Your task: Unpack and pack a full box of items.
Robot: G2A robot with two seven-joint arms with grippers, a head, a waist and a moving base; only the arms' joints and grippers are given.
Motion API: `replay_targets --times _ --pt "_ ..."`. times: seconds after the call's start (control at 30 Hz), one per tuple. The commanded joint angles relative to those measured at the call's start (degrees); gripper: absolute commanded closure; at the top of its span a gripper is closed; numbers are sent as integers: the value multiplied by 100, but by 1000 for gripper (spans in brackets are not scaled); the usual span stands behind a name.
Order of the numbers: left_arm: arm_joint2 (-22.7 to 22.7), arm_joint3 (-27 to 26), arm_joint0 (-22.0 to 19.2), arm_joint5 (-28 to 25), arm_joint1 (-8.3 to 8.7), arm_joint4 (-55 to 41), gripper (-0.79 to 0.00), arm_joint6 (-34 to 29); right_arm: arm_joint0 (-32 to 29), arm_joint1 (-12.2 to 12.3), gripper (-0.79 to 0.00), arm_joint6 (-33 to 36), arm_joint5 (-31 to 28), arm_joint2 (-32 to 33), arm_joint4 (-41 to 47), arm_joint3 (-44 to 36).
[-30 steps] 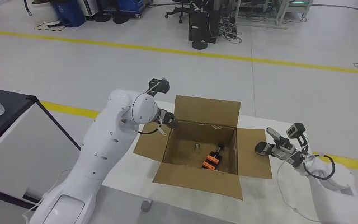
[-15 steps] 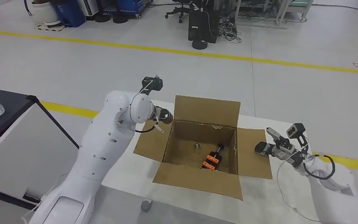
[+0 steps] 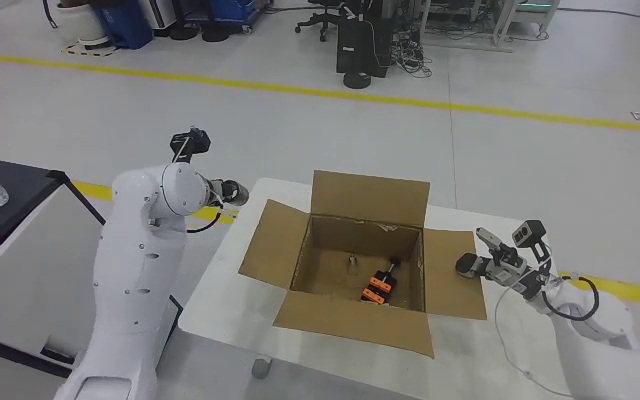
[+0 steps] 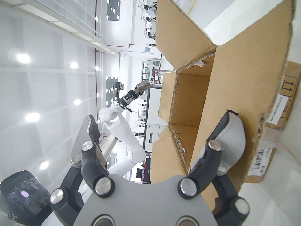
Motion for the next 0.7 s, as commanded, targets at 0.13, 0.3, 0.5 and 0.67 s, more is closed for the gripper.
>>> replay_targets --times 0.13,0.3,0.5,0.67 --pt "-470 -123 476 -64 -135 493 0 -64 0 0 -785 0 0 0 0 0" --pt "-809 -171 647 -279 -327 864 0 -279 0 0 -785 0 0 0 0 0" --pt "-822 116 640 -279 -615 1168 0 -279 0 0 -785 0 0 0 0 0" --pt "-782 339 519 -279 -773 1496 0 -279 0 0 -785 0 0 0 0 0"
